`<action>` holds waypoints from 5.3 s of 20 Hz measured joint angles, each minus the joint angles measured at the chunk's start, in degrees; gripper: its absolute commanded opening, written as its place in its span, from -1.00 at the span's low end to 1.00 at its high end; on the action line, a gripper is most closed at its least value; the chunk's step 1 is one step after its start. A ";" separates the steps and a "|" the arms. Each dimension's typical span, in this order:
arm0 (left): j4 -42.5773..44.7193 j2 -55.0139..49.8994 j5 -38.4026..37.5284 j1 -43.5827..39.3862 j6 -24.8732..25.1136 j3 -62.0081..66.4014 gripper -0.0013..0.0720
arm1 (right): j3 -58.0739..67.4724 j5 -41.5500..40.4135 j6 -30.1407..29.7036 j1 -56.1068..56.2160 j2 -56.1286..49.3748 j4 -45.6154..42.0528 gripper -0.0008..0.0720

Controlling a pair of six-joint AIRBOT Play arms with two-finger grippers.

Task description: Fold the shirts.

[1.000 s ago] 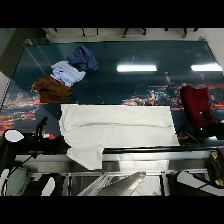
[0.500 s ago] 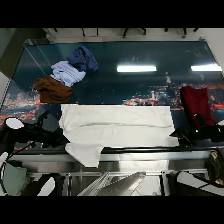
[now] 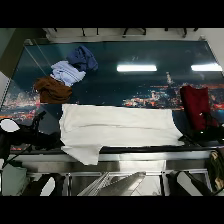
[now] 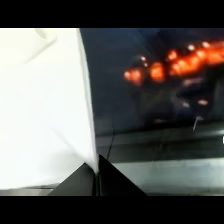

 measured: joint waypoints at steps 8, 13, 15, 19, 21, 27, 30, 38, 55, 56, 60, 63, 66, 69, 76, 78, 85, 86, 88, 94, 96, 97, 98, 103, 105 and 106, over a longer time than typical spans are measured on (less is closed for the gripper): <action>4.81 6.14 0.07 0.00 -4.09 -0.09 -0.94 | -0.02 2.01 8.68 2.89 13.81 -1.68 -0.93; 3.45 -11.50 5.53 -0.13 -3.04 14.32 -0.94 | 0.33 -3.02 9.57 3.48 11.96 -1.25 -0.92; 1.81 -19.87 6.16 -1.25 -1.57 21.99 -0.93 | 0.44 -5.14 9.57 3.96 9.20 -1.03 -0.92; 1.75 -34.77 6.49 -6.45 -0.09 38.40 -0.94 | 1.03 -10.49 9.51 6.43 2.95 0.63 -0.92; 4.11 -40.33 6.29 -8.79 0.11 45.27 -0.93 | 2.23 -13.42 9.44 7.96 -0.13 1.31 -0.92; 7.58 -52.37 4.50 -11.28 -0.15 58.18 -0.93 | 7.80 -19.41 9.31 12.13 -10.67 1.97 -0.92; 8.00 -56.04 3.39 -11.52 -0.17 61.27 -0.93 | 8.96 -20.48 9.46 13.25 -15.56 1.97 -0.92; 8.81 -58.14 0.74 -11.37 -0.76 63.41 0.43 | 10.82 -17.35 7.76 12.28 -17.84 1.88 0.97; 8.41 -42.66 1.36 -12.79 -4.02 63.52 -0.93 | 12.11 -6.25 -11.63 4.11 -28.41 16.65 -0.66; 8.37 -42.75 1.36 -13.53 -4.00 63.52 -0.93 | 11.89 -7.43 -12.26 4.85 -29.16 17.00 -0.92; 8.39 -43.50 0.79 -17.22 -3.82 63.41 -0.93 | 12.02 -8.26 -13.44 6.21 -26.67 18.10 -0.93; 8.37 -43.69 2.64 -22.36 -3.85 62.84 -0.93 | 12.04 -4.96 -10.99 6.56 -19.43 17.44 -0.93; 8.24 -43.78 7.39 -30.10 -5.33 59.63 -0.93 | 12.37 -1.29 -5.68 6.88 -9.88 16.28 -0.93; 7.67 -43.95 15.93 -39.26 -7.43 54.69 -0.93 | 14.97 2.16 -0.37 8.48 -1.03 15.82 -0.93; 2.05 -55.08 28.48 -56.15 -9.51 56.92 -0.93 | 25.44 5.88 9.01 15.47 6.14 16.11 -0.93; 1.60 -59.39 29.07 -58.51 -10.67 60.39 -0.93 | 26.86 6.40 10.14 16.90 6.60 16.98 -0.93; -1.95 -68.98 29.66 -61.66 -13.07 71.73 -0.94 | 28.24 10.14 11.26 18.69 6.93 19.12 -0.93; -2.29 -69.16 28.57 -61.68 -13.00 72.43 -0.94 | 28.37 10.51 11.30 18.75 6.71 19.19 -0.93; -1.55 -67.69 24.90 -61.26 -10.93 72.43 -0.94 | 28.79 10.73 11.50 18.82 5.86 19.30 -0.93; 4.87 -50.21 12.90 -52.30 -1.53 59.60 -0.94 | 31.04 7.08 12.17 22.18 1.73 20.02 -0.93; 7.61 -42.32 10.29 -46.18 0.24 52.94 -0.94 | 31.36 3.74 12.76 26.43 -0.15 21.24 -0.93; 9.03 -38.40 9.16 -42.51 0.90 49.86 -0.94 | 31.47 1.79 13.14 29.11 -1.27 22.01 -0.93; 10.43 -34.86 8.55 -38.56 1.38 47.12 -0.94 | 31.56 -0.83 13.46 32.41 -2.60 22.88 -0.93; 13.29 -24.09 7.21 -19.91 2.05 40.28 -0.93 | 32.46 -15.28 14.08 49.77 -12.15 28.83 -0.93; 12.72 -21.66 7.78 -13.49 1.57 39.43 -0.94 | 34.14 -20.15 14.08 55.80 -17.75 30.82 -0.93; 11.93 -20.83 8.11 -10.91 1.33 39.19 -0.94 | 35.34 -22.14 14.08 58.34 -20.65 31.69 -0.93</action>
